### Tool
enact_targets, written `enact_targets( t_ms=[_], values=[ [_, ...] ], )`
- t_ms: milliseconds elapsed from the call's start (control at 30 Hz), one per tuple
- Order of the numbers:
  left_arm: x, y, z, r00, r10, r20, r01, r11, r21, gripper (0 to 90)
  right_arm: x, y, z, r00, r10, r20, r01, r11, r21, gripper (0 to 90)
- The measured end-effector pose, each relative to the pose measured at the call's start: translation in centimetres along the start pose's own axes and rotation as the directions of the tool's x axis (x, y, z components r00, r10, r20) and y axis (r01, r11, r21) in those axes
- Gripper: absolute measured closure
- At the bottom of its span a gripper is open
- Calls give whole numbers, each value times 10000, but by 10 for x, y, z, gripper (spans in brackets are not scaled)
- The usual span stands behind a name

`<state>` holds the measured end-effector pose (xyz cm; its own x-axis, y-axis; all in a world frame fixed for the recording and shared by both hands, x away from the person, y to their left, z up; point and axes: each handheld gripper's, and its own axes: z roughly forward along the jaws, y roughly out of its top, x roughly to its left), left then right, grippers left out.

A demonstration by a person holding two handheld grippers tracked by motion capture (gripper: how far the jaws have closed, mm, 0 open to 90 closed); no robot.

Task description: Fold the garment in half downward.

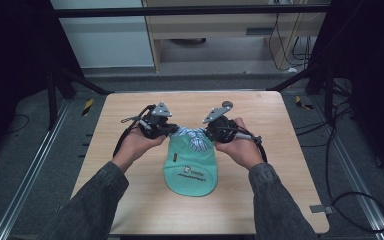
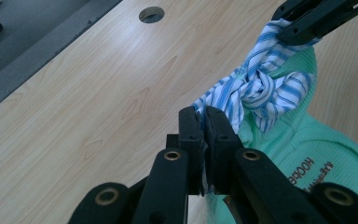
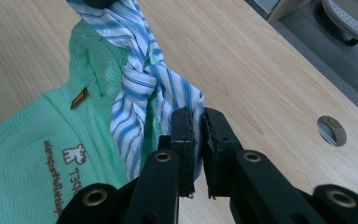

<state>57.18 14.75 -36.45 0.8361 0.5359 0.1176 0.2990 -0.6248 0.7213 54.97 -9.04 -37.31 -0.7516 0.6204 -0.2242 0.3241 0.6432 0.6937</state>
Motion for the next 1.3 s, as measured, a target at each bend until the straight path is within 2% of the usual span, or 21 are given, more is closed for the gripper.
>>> enact_targets(
  t_ms=[233, 433, 667, 867, 1000, 1100, 1300],
  values=[
    [2, 3, 0, 9999, 106, -116, -106, 9999, -9, 865, -2, 4, 1, 9999, -58, 82, 58, 10000, 35, 832],
    [12, 7, -1, 9997, -31, -248, 27, 9998, -176, 866, -9, 14, 3, 9998, -107, 187, 106, 9999, 14, 831],
    [16, 8, -3, 9991, 161, -383, -164, 9998, -86, 866, -12, 20, 8, 9998, -199, 80, 199, 9998, -41, 831],
    [26, 11, -1, 9989, 43, -466, -50, 9999, -150, 866, -18, 25, 14, 9998, -134, 133, 135, 9999, -55, 831],
    [22, 9, -3, 9980, 231, -585, -240, 9996, -156, 865, -17, 25, 15, 9996, -219, 173, 221, 9997, -74, 831],
    [12, 2, -5, 9963, 551, -661, -556, 9984, -58, 865, -6, 18, 13, 9991, -389, 174, 391, 9991, -141, 831],
    [2, -8, -7, 9944, 751, -740, -755, 9971, -23, 865, 8, 8, 12, 9987, -507, 98, 508, 9986, -123, 831]
  ],
)
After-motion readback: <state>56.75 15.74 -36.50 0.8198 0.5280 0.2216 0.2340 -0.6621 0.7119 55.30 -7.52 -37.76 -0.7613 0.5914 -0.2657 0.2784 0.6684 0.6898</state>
